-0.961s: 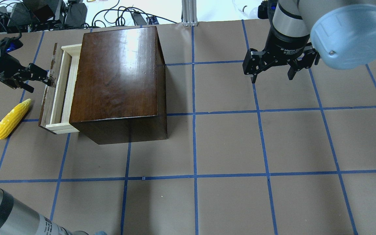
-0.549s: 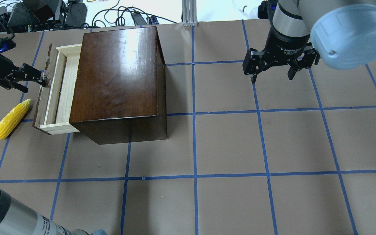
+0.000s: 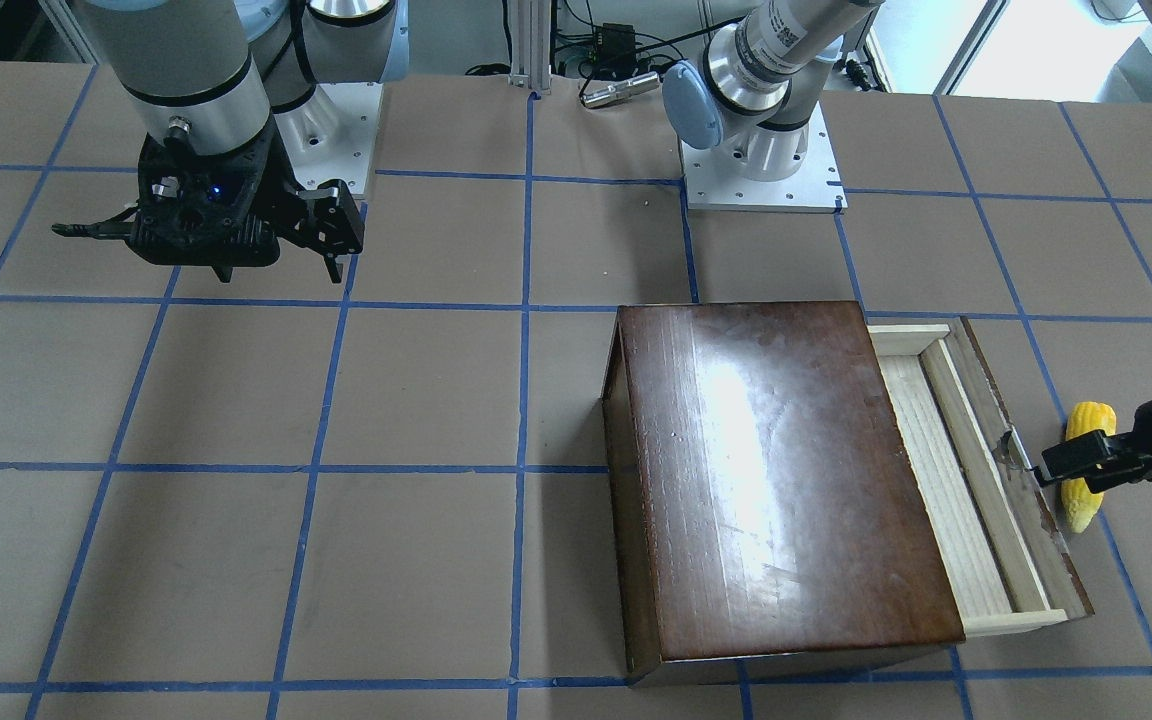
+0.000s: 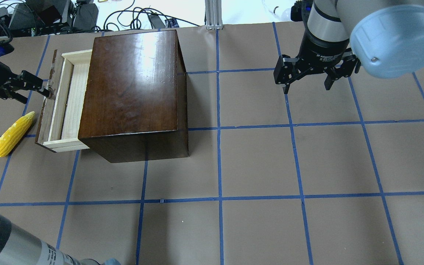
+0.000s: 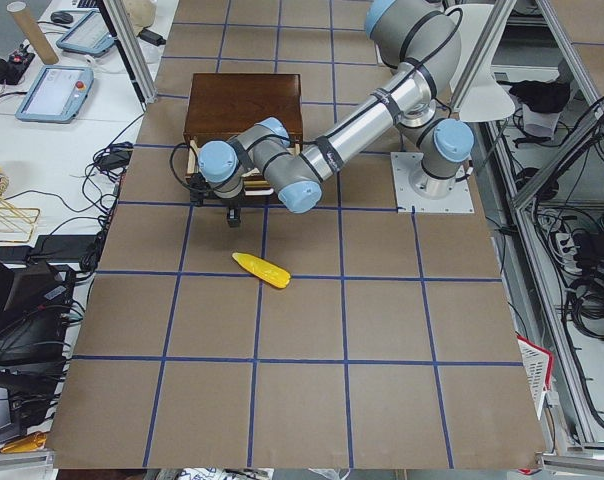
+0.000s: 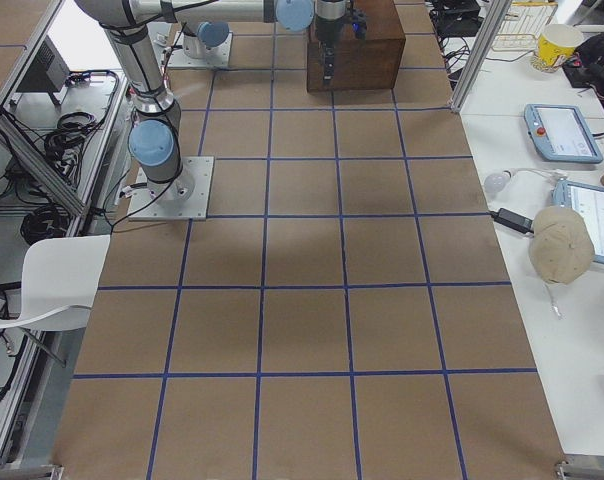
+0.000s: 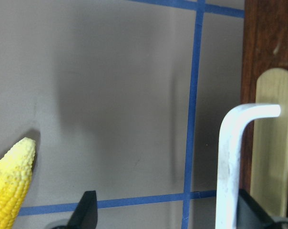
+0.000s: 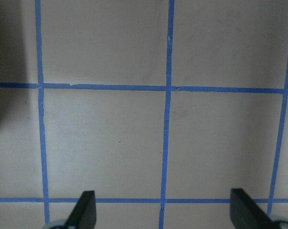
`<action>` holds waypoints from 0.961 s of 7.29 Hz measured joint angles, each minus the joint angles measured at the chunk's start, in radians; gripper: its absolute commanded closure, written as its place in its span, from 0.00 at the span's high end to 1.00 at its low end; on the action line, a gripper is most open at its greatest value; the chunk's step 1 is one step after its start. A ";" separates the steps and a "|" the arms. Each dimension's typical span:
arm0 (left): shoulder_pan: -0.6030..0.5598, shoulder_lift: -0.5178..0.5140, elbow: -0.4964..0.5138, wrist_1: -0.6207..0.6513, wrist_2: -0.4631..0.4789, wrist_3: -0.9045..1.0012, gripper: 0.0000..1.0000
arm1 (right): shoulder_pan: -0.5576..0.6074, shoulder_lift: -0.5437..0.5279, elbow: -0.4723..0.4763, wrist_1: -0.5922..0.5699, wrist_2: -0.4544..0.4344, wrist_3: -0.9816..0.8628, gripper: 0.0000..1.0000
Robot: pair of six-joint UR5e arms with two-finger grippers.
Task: Open drawer and put corn inside
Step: 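Release the handle and lower the left gripper to the corn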
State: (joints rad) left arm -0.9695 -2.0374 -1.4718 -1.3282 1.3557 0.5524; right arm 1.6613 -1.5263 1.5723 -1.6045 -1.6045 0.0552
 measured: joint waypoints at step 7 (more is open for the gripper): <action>0.082 -0.055 0.025 0.086 0.223 0.407 1.00 | 0.000 0.000 0.000 0.000 0.000 0.000 1.00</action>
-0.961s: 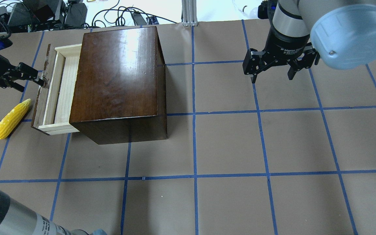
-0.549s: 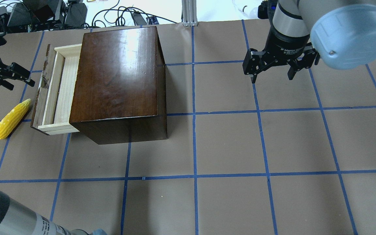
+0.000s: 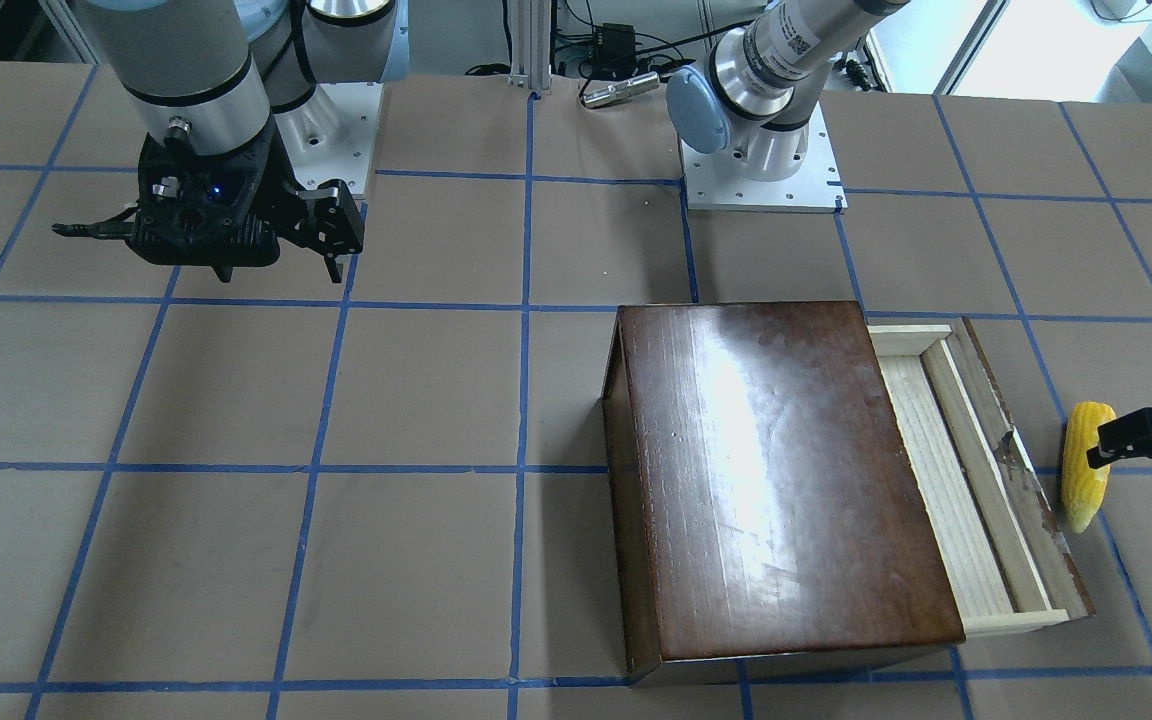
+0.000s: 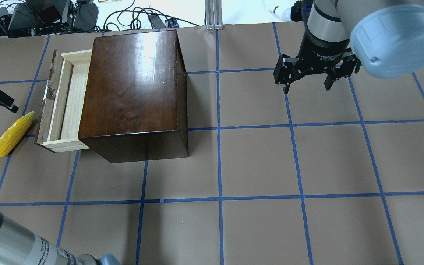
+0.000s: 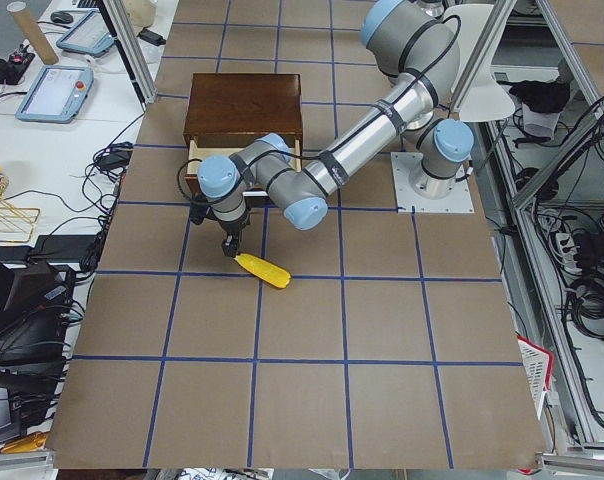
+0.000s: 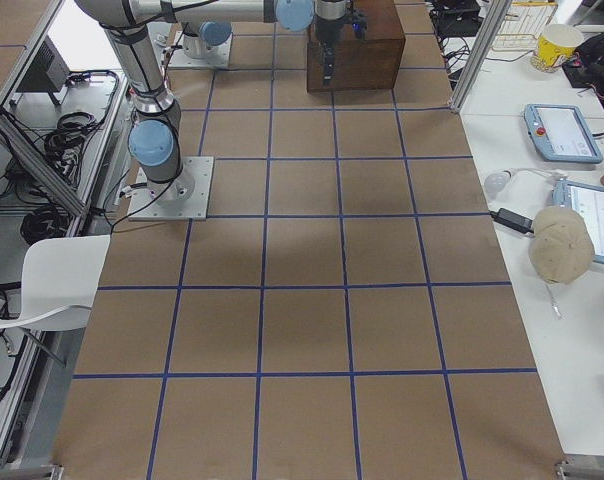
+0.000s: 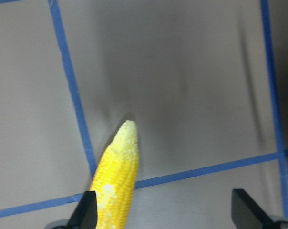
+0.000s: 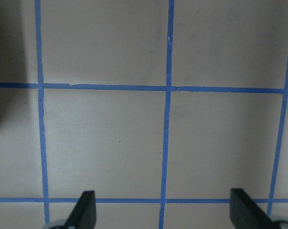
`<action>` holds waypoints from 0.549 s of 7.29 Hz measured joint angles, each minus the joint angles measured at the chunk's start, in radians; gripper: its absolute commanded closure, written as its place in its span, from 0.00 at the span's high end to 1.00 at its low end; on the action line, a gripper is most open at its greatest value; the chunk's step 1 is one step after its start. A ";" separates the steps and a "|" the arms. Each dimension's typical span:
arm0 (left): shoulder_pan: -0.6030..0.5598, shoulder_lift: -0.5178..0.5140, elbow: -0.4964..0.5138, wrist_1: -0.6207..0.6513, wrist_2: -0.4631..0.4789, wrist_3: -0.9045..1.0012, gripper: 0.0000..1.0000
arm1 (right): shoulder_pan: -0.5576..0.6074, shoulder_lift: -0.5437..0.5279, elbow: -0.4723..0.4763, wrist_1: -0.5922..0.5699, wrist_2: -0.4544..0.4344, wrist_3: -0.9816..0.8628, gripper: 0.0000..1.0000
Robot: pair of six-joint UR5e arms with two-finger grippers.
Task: Open drawer and put corn inside
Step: 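Release the handle and lower the left gripper to the corn, then grasp the yellow corn cob with the left gripper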
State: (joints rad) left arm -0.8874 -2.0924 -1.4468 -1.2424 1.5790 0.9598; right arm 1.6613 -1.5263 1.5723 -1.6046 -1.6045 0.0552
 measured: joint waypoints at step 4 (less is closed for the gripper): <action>0.047 -0.056 -0.081 0.055 0.093 0.203 1.00 | 0.000 0.000 0.000 0.000 0.000 0.000 1.00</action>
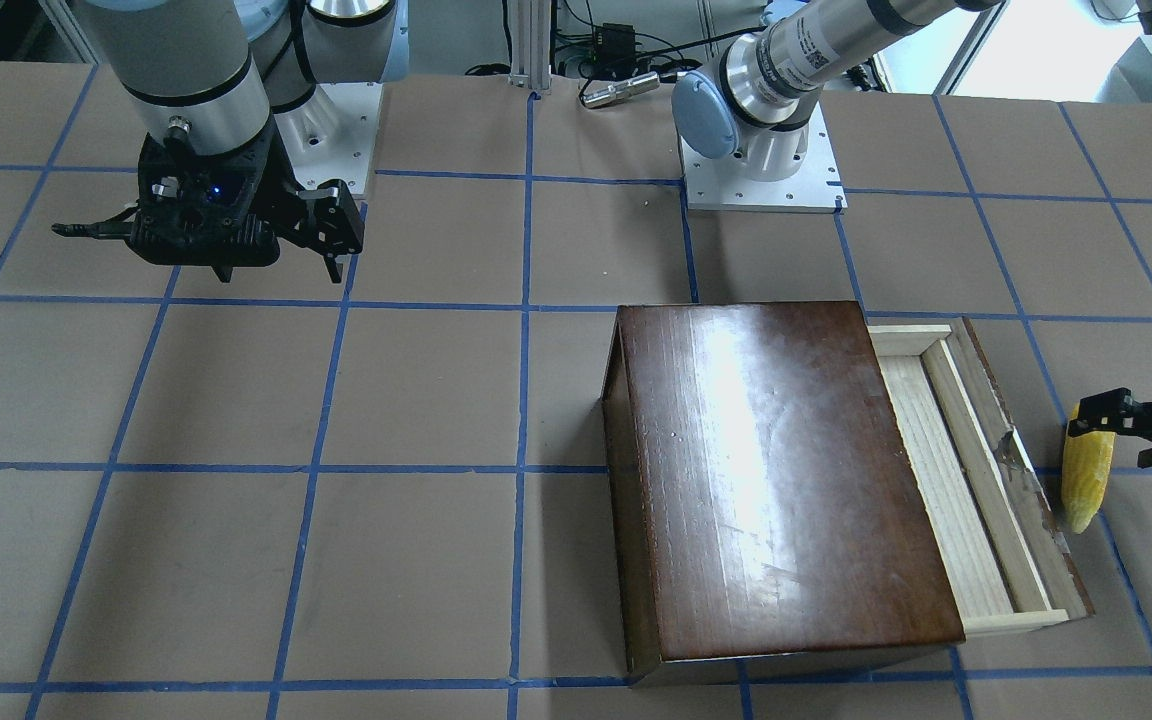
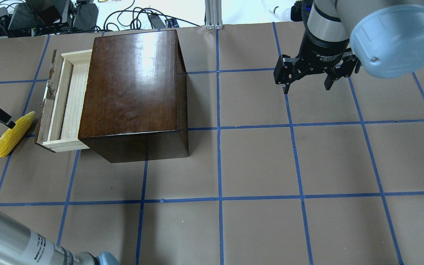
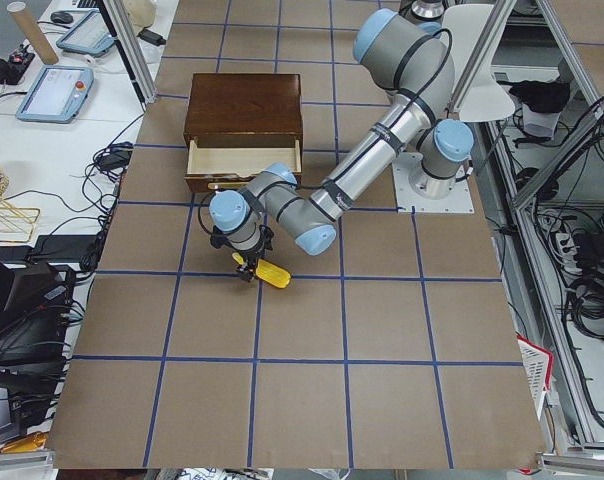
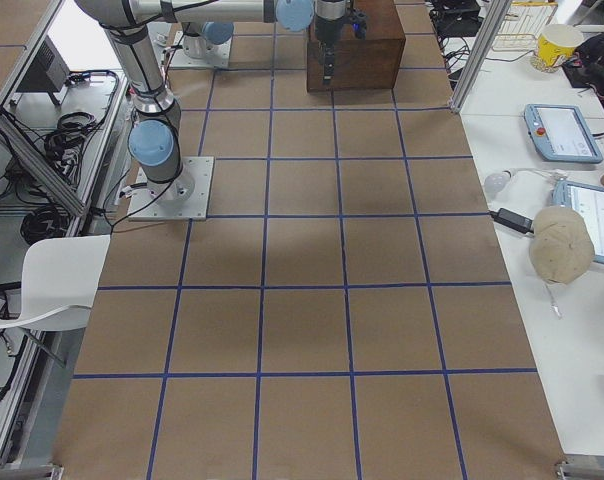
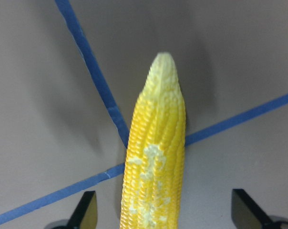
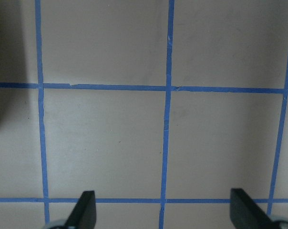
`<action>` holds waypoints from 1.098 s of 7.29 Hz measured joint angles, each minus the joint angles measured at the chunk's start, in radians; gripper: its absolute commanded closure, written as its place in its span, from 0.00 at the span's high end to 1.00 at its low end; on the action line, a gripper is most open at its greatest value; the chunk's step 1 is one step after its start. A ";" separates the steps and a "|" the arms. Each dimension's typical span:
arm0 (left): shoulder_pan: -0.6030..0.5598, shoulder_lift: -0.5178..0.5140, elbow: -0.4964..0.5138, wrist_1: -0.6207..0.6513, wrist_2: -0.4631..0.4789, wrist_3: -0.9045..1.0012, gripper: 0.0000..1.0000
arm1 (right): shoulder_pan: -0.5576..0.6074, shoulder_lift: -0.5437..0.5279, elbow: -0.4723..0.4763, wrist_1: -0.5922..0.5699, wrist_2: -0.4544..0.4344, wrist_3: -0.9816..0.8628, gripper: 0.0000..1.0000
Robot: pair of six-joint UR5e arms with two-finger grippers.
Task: Open drawer and put corn inside
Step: 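Grasp the yellow corn cob with the left gripper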
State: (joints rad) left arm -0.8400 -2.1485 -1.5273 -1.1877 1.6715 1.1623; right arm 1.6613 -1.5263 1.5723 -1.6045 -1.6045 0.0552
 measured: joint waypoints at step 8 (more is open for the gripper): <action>0.004 -0.014 -0.074 0.138 0.017 0.061 0.00 | 0.000 0.000 0.000 0.000 0.000 0.000 1.00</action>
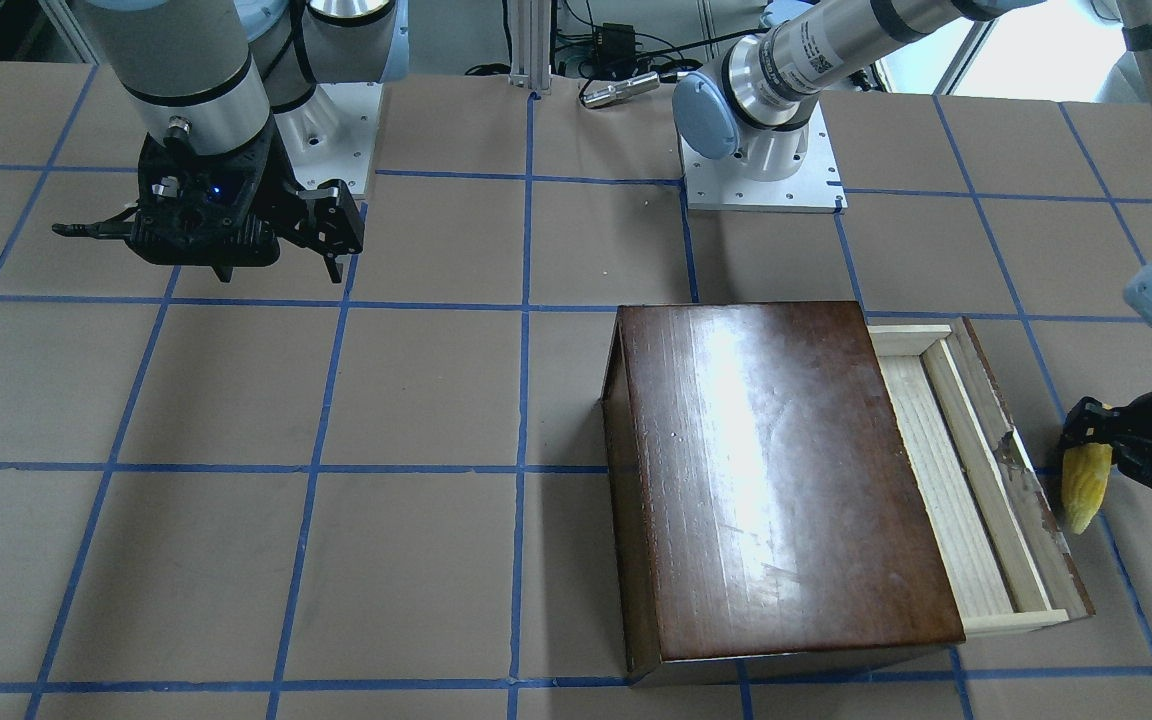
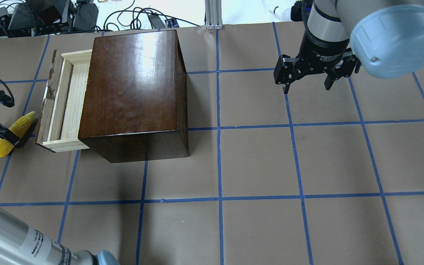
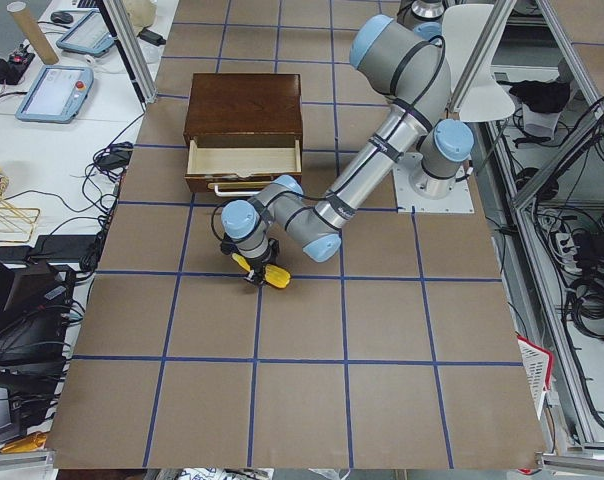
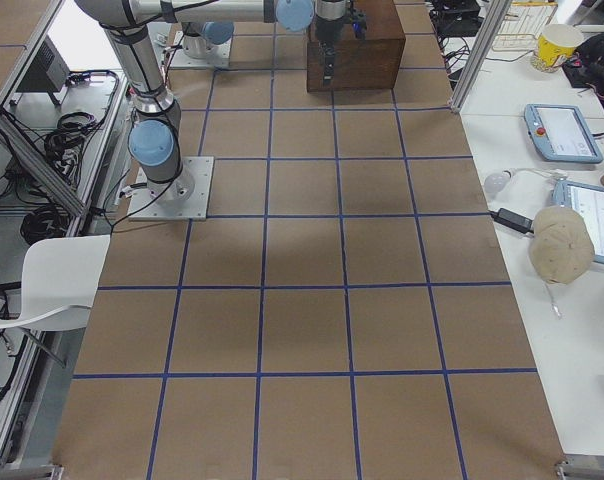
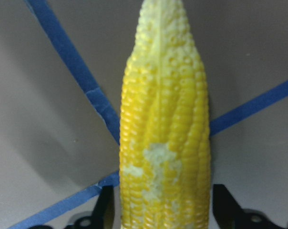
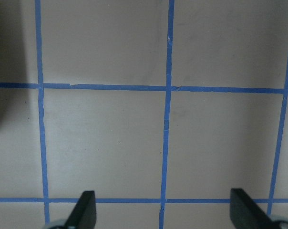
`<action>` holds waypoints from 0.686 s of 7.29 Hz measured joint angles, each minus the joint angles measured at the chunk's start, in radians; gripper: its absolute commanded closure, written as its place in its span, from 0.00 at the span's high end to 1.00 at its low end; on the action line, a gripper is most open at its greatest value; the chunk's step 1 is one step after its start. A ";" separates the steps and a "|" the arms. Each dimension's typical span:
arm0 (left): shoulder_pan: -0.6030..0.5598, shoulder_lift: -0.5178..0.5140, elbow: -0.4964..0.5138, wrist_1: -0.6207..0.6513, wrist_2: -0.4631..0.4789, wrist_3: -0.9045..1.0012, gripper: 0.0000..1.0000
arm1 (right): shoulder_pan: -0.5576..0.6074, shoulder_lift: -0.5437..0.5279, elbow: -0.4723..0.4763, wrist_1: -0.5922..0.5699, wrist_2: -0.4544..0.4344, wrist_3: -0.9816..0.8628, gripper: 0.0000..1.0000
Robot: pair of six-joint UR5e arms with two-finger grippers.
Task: Open drawer and put corn inside
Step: 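Grasp the yellow corn cob with the left gripper, then lift the corn and carry it over the open drawer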
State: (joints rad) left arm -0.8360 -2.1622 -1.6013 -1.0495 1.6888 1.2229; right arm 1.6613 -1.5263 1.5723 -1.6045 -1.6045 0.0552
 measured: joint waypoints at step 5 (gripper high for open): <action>-0.016 0.042 0.016 -0.001 -0.018 -0.033 0.00 | 0.000 0.000 0.000 0.000 0.000 0.000 1.00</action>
State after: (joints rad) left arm -0.8521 -2.1203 -1.5857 -1.0508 1.6709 1.1902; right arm 1.6613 -1.5263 1.5723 -1.6045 -1.6046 0.0553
